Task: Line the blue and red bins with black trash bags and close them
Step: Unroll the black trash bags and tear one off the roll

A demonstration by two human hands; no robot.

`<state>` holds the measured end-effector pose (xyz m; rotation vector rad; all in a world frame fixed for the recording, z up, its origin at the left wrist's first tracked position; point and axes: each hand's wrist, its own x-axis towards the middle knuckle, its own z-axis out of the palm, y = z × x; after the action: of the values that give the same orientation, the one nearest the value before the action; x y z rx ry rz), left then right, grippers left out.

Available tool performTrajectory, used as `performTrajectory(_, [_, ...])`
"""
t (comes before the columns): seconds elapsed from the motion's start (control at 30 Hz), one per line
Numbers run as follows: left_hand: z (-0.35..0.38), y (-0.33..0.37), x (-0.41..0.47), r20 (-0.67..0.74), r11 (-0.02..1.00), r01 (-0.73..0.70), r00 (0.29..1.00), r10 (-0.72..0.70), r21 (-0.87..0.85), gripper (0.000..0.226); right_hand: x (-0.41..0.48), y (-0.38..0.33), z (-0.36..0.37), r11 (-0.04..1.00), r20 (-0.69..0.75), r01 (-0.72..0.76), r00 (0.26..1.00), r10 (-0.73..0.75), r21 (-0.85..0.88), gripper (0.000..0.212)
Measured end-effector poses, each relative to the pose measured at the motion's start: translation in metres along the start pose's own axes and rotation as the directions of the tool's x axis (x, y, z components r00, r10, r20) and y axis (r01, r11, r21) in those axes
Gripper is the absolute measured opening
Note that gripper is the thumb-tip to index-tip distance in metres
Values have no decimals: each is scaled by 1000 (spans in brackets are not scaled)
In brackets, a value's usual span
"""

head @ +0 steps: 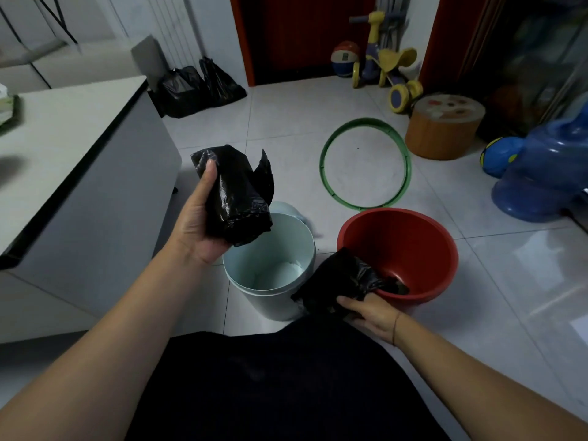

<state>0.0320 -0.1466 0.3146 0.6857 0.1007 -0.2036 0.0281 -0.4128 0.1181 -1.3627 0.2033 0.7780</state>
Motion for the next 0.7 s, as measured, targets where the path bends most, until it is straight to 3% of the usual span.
performTrajectory(0.17, [-4,1,-1,-47,999,-12,999,14,33,61,-16,-16,-14,951,47,-157,983,176,-266,23])
performTrajectory(0.3, [3,-2,-1,-68,999,-29,997,32,34,55,-42,-61,-13,845,35,-236,957,288,-481,45])
performTrajectory(0.37, [10,-5,-1,-58,999,-42,997,43,31,53,-57,-94,5,890,89,-122,980,178,-439,42])
performTrajectory(0.43, [17,-9,0,-48,999,-44,998,45,20,54,-70,-128,35,959,153,97,986,-58,-265,33])
performTrajectory(0.57, [28,-17,2,-14,999,-34,999,35,39,51,-82,-183,103,931,259,362,905,-338,-52,59])
performTrajectory(0.63, [30,-19,1,15,1000,-25,1000,25,18,49,-80,-199,126,892,179,450,882,-437,-39,40])
performTrajectory(0.7, [28,-19,0,14,999,-26,1000,26,-29,49,-73,-209,136,869,-18,492,870,-493,-51,11])
